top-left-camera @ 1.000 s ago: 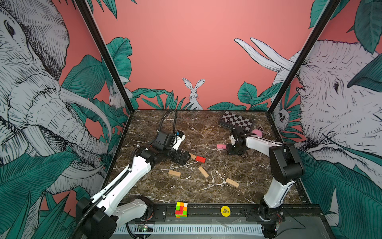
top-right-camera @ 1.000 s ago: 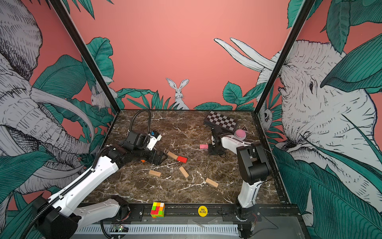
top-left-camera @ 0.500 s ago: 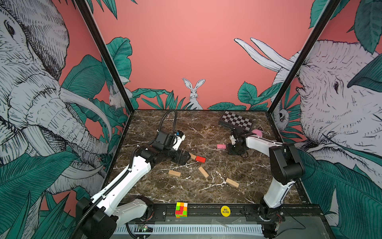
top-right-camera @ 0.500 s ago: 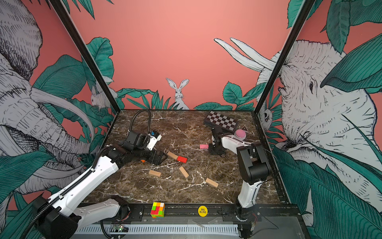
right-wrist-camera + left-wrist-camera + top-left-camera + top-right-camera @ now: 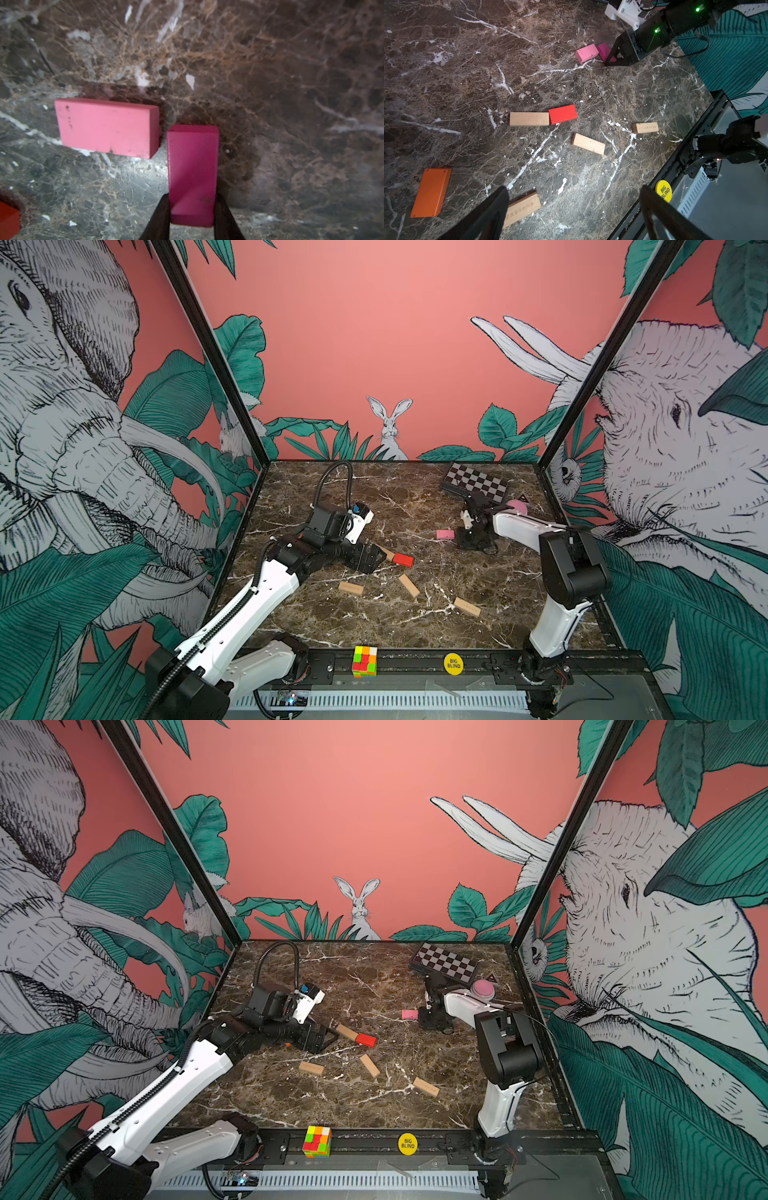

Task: Assemble the letter p with building blocks
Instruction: Assemble the building block at the center of the board.

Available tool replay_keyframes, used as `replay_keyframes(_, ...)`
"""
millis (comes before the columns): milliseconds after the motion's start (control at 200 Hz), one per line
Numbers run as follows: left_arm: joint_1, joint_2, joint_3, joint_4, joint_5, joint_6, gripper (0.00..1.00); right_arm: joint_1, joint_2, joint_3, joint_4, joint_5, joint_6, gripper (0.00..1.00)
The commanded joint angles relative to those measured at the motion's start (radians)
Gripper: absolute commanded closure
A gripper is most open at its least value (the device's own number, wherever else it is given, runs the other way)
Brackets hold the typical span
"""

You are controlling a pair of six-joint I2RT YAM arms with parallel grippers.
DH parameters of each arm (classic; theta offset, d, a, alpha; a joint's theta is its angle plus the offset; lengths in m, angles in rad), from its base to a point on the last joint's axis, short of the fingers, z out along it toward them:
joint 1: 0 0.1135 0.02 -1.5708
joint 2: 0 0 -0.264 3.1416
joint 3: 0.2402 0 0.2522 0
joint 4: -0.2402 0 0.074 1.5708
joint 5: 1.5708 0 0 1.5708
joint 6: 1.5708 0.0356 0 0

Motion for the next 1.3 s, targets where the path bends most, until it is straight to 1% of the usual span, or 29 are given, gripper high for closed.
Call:
replay_keyframes(0, 0.000, -0.007, 0.002, -0.013, 0.007, 0.009, 0.01, 0.010, 0.026, 0.022, -0.032, 0.001, 0.004, 0.77)
replay_keyframes(420, 0.000, -0.015, 0.000, -0.011, 0.009, 0.006, 0.00, 0.026, 0.049, 0.043, -0.047, 0.006, 0.038, 0.77)
replay_keyframes(710, -0.001, -0.019, -0.004, -0.012, 0.006, 0.006, 0.00, 0.031, 0.062, 0.055, -0.062, 0.033, 0.061, 0.76)
replay_keyframes(1295, 0.000, -0.019, -0.003, -0.014, -0.003, 0.007, 0.01, 0.034, 0.075, 0.063, -0.075, 0.048, 0.053, 0.75)
